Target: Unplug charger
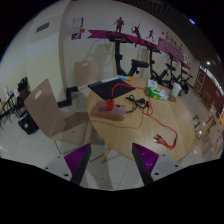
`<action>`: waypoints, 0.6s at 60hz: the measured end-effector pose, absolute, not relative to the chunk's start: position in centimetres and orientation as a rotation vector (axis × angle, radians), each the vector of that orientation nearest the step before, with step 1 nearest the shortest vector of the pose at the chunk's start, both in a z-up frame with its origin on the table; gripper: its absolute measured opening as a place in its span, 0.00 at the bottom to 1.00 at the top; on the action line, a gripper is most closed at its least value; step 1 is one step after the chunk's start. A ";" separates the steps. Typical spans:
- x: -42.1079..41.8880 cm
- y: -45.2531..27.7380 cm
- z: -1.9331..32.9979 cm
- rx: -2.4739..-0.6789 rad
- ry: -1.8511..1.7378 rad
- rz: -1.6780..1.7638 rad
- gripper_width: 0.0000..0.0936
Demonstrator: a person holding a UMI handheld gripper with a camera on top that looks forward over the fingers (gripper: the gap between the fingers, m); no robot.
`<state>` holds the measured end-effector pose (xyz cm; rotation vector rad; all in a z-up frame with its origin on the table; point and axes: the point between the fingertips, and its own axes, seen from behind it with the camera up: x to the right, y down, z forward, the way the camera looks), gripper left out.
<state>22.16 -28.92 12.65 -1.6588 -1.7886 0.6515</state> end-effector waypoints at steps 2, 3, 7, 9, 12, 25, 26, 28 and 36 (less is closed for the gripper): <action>22.0 -29.1 12.7 -1.660 -1.783 0.663 0.92; 21.8 -29.3 12.7 -1.659 -1.778 0.670 0.92; 21.1 -30.1 12.8 -1.652 -1.760 0.683 0.92; 19.5 -31.6 11.7 -1.648 -1.742 0.696 0.92; 18.5 -32.1 11.6 -1.648 -1.723 0.711 0.92; 12.6 -33.5 11.3 -1.636 -1.614 0.779 0.92; 12.0 -33.5 11.0 -1.635 -1.608 0.779 0.91; 10.7 -33.6 10.5 -1.633 -1.595 0.778 0.91; 5.5 -33.2 8.5 -1.628 -1.523 0.784 0.92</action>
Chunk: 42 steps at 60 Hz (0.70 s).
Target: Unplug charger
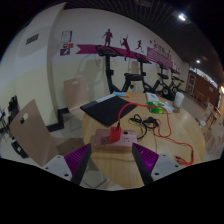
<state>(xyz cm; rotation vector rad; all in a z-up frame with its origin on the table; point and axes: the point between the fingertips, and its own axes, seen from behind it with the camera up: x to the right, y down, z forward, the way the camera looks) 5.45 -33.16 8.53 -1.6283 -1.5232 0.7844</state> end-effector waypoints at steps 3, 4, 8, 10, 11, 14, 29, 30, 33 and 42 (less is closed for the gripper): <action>3.7 -32.9 7.6 -1.638 -1.505 0.794 0.92; 3.1 -32.8 7.4 -1.641 -1.499 0.801 0.92; 0.8 -32.4 6.3 -1.644 -1.476 0.823 0.92; -0.2 -32.2 5.8 -1.638 -1.469 0.830 0.92; -0.8 -32.2 5.6 -1.635 -1.467 0.832 0.92; -2.2 -31.8 4.7 -1.628 -1.466 0.833 0.92; -6.8 -31.1 3.3 -1.636 -1.413 0.889 0.87; -7.0 -31.1 3.2 -1.640 -1.412 0.892 0.84; -7.1 -30.9 2.7 -1.652 -1.424 0.879 0.50; -7.5 -30.1 2.8 -1.621 -1.433 0.854 0.17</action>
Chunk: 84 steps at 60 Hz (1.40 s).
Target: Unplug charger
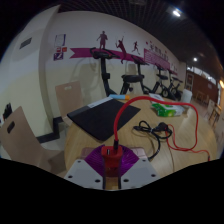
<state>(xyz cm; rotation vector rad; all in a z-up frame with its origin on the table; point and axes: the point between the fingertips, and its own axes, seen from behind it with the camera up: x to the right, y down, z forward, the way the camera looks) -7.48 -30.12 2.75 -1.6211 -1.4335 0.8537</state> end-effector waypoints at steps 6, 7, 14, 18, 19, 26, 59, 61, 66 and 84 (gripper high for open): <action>-7.9 -28.1 7.8 -1.635 -1.316 0.949 0.17; -7.9 -27.1 9.7 -1.594 -1.291 0.940 0.17; -8.6 -22.3 17.5 -1.611 -1.204 1.008 0.17; -8.3 -17.7 19.0 -1.615 -1.220 0.950 0.17; -8.2 -16.5 19.0 -1.613 -1.227 0.930 0.17; -7.7 -8.7 16.6 -1.624 -1.302 0.754 0.17; -3.3 -5.0 -1.1 -1.920 -1.633 0.594 0.57; -2.9 -4.8 -0.3 -1.914 -1.625 0.591 0.72; -1.8 -5.2 3.0 -1.888 -1.615 0.614 0.90; 13.2 -11.4 20.3 -1.846 -1.534 0.702 0.91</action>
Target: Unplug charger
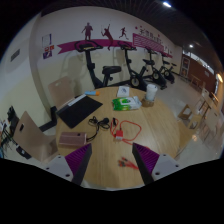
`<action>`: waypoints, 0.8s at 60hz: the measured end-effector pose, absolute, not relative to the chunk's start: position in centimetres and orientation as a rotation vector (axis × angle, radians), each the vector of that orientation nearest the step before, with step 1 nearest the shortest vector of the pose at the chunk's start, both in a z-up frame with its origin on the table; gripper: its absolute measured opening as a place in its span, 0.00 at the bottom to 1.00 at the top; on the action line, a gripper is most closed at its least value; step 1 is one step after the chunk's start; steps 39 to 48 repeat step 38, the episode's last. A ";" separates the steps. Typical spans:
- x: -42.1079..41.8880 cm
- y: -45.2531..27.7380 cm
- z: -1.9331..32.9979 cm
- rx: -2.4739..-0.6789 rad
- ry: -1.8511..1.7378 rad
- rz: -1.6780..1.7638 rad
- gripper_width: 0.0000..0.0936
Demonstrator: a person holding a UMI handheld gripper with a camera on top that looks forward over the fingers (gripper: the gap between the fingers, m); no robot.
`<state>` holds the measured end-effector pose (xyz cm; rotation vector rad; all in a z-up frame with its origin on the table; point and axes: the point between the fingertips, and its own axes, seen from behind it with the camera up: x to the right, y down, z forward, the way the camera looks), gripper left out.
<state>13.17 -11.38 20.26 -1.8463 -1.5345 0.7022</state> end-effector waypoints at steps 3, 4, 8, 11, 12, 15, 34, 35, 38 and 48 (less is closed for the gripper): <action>16.2 -12.4 21.6 -1.849 -1.514 0.702 0.90; 17.4 -12.8 22.4 -1.852 -1.508 0.699 0.91; 21.4 -14.2 23.9 -1.859 -1.484 0.688 0.91; 24.0 -15.2 24.3 -1.868 -1.464 0.680 0.91; 24.8 -15.5 24.5 -1.870 -1.458 0.678 0.92; 26.9 -16.3 24.6 -1.879 -1.442 0.670 0.91; 32.2 -19.0 24.8 -1.880 -1.420 0.629 0.92; 32.2 -19.0 24.7 -1.883 -1.421 0.630 0.92; 32.2 -19.2 24.4 -1.884 -1.433 0.644 0.92; 32.2 -19.2 24.4 -1.884 -1.433 0.644 0.92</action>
